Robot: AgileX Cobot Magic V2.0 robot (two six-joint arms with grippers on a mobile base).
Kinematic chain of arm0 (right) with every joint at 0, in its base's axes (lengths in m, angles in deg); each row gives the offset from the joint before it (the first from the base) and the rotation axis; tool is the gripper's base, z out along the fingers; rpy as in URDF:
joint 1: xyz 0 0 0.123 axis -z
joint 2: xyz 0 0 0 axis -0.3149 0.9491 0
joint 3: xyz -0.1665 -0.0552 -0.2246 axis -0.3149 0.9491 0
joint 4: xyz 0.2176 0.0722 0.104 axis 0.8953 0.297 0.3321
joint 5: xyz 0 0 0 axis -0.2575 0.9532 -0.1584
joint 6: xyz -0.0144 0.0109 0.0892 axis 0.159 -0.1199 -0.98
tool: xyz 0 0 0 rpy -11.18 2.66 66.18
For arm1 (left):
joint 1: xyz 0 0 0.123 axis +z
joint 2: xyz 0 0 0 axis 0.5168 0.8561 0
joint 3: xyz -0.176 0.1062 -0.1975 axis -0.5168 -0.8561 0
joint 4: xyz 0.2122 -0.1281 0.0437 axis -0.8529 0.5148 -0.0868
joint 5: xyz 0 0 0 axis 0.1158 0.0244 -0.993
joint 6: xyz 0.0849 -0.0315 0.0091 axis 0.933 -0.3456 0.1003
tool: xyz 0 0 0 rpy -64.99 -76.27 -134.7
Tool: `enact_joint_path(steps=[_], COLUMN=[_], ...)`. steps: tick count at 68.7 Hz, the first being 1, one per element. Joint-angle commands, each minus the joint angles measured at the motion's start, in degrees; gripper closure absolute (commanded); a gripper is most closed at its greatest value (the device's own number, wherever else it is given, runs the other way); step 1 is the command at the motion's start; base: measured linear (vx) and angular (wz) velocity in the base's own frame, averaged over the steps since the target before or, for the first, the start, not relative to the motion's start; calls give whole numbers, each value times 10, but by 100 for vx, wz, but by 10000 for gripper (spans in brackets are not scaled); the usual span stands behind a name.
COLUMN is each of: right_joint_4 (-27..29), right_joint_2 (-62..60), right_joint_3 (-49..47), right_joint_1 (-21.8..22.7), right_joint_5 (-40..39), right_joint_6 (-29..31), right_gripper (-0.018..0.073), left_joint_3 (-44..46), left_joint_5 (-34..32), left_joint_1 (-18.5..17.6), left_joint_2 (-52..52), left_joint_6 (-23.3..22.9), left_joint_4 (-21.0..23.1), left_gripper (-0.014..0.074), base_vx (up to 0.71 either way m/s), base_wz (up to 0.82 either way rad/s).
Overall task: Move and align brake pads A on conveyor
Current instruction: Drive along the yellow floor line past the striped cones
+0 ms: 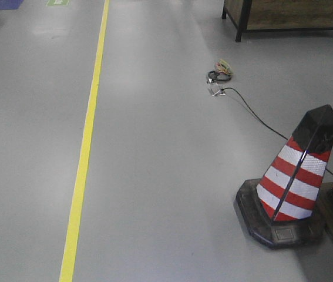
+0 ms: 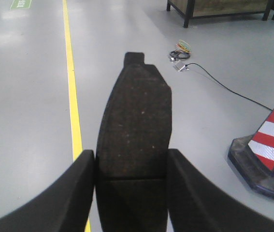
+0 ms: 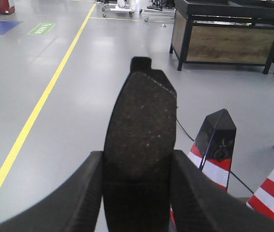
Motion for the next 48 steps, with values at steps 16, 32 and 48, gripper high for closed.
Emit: enact_joint_path(steps=[16,32,48], right_joint_4=[-8,-8,-8], right_joint_2=[4,4,4], right_joint_3=[-19,-19,-19], right_joint_1=[2,2,2], right_joint_5=[-56,-56,-56], right_joint_6=[5,5,5], right_gripper=[556,556,556], left_joint_3=[15,15,15], left_joint_5=[-55,-55,-55], left_joint_1=[-1,-1,-1], left_joint_2=[4,4,4], left_joint_6=[-4,-4,-4], left_joint_4=[11,11,11], left_gripper=[488,488,488], base_vx=[38,33,28], base_wz=[-10,-25,-56])
